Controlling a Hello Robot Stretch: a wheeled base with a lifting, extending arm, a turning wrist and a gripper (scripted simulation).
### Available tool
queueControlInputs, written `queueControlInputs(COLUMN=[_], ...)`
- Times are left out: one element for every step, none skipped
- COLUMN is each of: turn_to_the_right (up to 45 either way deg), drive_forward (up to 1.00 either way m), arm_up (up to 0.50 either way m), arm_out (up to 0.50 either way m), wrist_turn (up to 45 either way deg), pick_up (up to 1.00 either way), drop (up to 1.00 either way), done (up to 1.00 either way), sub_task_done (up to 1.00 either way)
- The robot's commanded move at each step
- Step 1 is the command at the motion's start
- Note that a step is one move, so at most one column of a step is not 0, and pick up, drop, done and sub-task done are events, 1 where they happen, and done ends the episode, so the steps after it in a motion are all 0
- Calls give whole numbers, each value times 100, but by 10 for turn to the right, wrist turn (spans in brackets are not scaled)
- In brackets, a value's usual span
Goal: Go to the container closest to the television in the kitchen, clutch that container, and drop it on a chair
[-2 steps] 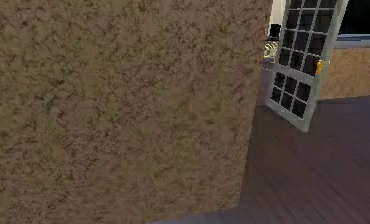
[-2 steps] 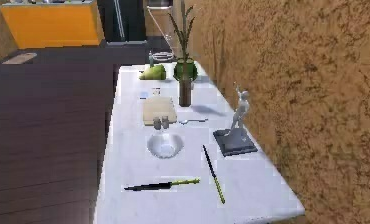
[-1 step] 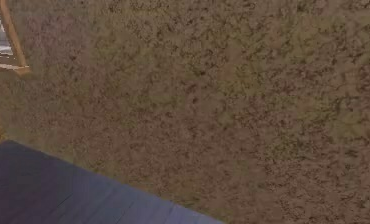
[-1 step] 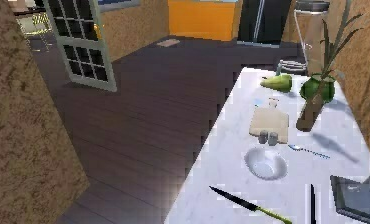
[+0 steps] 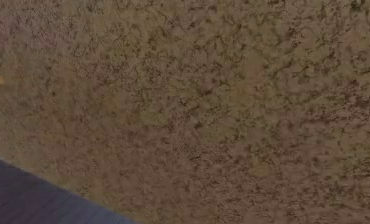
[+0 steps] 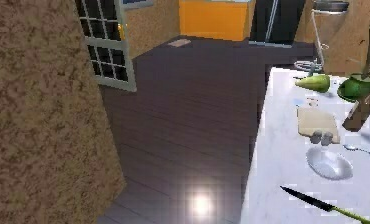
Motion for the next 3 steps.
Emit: queueControlInputs(turn_to_the_right=[450, 60, 0], drive_forward=[0, 0, 50], arm_up=[0, 0, 0], arm_out=[0, 0, 0], wrist_turn=[0, 0, 0], pick_up=[0, 0, 0], drop=[0, 0, 0], done=[0, 0, 0], sub_task_done=[0, 0, 0])
